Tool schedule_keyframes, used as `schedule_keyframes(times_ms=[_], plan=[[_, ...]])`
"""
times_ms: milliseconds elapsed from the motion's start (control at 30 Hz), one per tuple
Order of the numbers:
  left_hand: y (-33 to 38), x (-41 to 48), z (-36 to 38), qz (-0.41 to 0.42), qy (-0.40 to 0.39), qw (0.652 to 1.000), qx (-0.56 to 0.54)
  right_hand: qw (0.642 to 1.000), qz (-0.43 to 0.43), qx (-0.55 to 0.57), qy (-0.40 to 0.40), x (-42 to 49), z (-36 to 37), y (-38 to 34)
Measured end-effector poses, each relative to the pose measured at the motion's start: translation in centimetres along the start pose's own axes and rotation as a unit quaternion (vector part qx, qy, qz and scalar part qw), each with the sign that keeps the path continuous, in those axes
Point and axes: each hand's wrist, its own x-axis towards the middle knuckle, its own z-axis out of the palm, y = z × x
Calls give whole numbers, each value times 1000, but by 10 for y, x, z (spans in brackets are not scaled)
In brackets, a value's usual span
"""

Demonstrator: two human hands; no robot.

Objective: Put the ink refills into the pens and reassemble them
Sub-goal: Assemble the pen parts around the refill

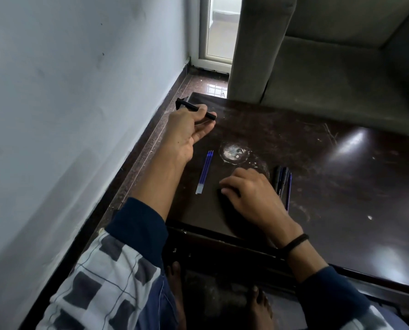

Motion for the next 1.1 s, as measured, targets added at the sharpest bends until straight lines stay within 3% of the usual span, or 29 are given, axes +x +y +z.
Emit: schedule_keyframes(times_ms=[167,400,933,1100], plan=[[0,-1,-1,1,-4,1000,-2,997,-47,-32,-56,-1,9,-12],[-1,-3,1,0,-5,1000,14,993,-48,-57,-92,-2,10,-15],[-4,-3,2,-1,-12,1000,29,994,-49,-48,-82,-3,9,-15],[-4,-3,2,0,-12,999,30,996,-54,-58,-37,-2,14,-13]])
